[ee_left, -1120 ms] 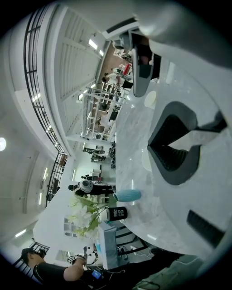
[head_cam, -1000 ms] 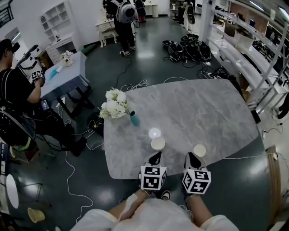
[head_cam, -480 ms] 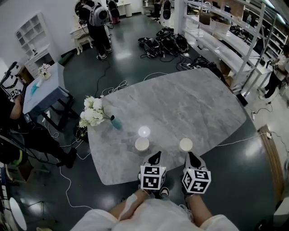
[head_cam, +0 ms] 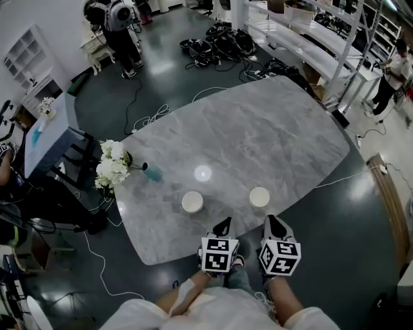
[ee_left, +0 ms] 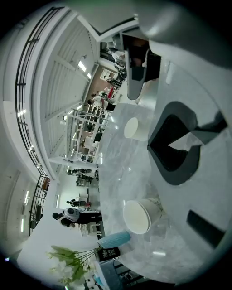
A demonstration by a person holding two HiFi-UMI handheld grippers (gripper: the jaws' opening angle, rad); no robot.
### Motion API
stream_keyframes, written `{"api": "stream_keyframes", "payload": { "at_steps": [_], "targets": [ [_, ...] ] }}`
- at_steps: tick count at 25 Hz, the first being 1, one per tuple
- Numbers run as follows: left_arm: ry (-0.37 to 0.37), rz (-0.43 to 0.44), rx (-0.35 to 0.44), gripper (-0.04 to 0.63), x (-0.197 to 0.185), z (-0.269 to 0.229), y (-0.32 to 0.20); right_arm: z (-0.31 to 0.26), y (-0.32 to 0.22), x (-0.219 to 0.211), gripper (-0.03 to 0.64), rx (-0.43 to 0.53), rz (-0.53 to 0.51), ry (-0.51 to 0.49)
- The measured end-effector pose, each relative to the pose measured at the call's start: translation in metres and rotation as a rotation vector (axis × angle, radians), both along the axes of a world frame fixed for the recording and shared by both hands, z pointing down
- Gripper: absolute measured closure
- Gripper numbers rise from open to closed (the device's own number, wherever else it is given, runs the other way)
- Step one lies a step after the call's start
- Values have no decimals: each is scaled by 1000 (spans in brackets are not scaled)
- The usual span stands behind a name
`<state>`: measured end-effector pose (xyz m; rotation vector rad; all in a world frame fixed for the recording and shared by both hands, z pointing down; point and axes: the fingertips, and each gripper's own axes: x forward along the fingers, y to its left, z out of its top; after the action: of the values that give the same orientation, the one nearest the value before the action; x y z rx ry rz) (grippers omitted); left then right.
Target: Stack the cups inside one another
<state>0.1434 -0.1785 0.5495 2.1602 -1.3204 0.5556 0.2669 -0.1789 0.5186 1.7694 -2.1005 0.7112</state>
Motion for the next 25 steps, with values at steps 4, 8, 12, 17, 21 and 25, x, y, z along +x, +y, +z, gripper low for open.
{"api": "stream_keyframes", "payload": {
  "at_steps": [4,8,12,17,21,25],
  "targets": [
    [-1,9,-33,600,8,14,3,18,4,1,594,-40,3,-10],
    [-1,20,-59,601,14,27,1,36,6,0,594,-74,6,-21],
    [-4,12,-92,600,13,44,2,57,12,-3,594,-114,4,-33],
    [-10,3,-118,600,12,60,-2,72,8,-5,594,-136,0,-44],
    [-10,-2,-125,600,11,66,-8,77,1,-7,594,-131,-9,-46],
    [-6,-9,-128,600,11,67,-14,79,-7,-10,594,-134,-21,-40]
  ]
}}
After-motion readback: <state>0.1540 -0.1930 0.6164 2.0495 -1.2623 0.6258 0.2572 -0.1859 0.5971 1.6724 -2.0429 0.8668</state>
